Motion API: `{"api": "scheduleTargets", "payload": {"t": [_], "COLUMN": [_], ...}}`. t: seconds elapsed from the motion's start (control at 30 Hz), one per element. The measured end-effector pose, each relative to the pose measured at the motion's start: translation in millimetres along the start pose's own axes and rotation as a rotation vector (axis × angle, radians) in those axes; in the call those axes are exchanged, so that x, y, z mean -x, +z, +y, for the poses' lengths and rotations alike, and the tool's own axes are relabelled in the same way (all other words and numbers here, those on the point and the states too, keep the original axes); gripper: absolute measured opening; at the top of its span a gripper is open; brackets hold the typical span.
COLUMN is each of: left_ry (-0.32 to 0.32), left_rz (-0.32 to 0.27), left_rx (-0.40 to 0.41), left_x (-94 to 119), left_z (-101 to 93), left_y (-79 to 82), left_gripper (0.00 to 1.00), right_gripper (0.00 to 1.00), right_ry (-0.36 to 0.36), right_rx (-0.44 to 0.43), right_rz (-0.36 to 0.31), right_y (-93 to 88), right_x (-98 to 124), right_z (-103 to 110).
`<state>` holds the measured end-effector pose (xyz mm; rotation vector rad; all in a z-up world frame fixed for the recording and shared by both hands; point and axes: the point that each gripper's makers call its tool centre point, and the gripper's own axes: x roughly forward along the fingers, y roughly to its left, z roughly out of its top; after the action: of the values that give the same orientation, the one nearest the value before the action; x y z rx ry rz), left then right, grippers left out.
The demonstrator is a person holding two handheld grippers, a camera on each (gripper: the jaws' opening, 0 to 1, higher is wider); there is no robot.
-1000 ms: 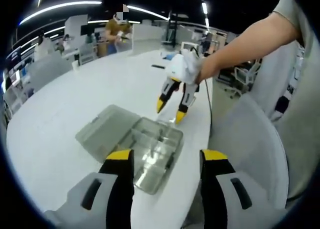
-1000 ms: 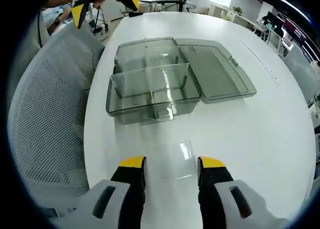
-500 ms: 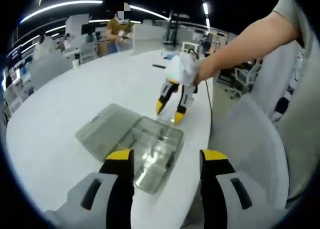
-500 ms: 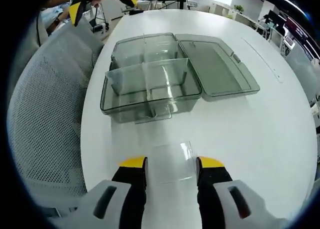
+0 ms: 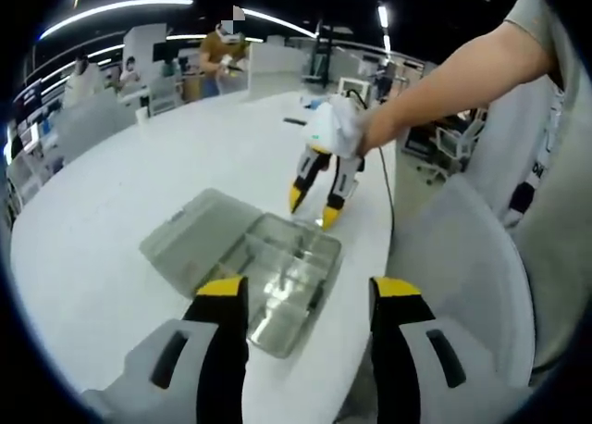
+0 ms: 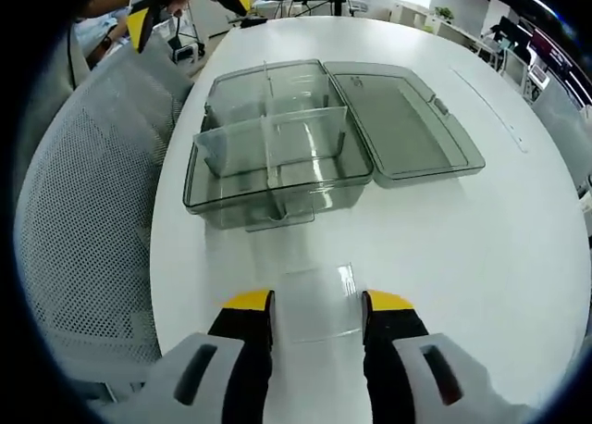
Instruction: Insert the divider into the dual guide fixture by aligning both edges with the guide slots and pushing it downward to the bottom, including one-sided entry, uneven engagement, binding, and posture correction.
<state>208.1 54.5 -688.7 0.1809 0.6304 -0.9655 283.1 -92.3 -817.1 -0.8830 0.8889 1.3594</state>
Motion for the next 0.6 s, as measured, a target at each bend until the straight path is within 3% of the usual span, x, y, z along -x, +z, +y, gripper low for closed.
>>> {"api": "scheduleTargets", "payload": {"t": [0.6], "left_ry": [-0.002], "left_rz": [-0.002], "left_rx": [0.000], "left_x": [0.0], "left_z": [0.3], "left_y": [1.3], "left_gripper": [0.51], "right_gripper": [0.28], "right_ry": [0.011], "right_rx": [0.010], "right_rz": [0.014], "right_y": [2.8], "right_x": [0.4], "right_z": [2.7]}}
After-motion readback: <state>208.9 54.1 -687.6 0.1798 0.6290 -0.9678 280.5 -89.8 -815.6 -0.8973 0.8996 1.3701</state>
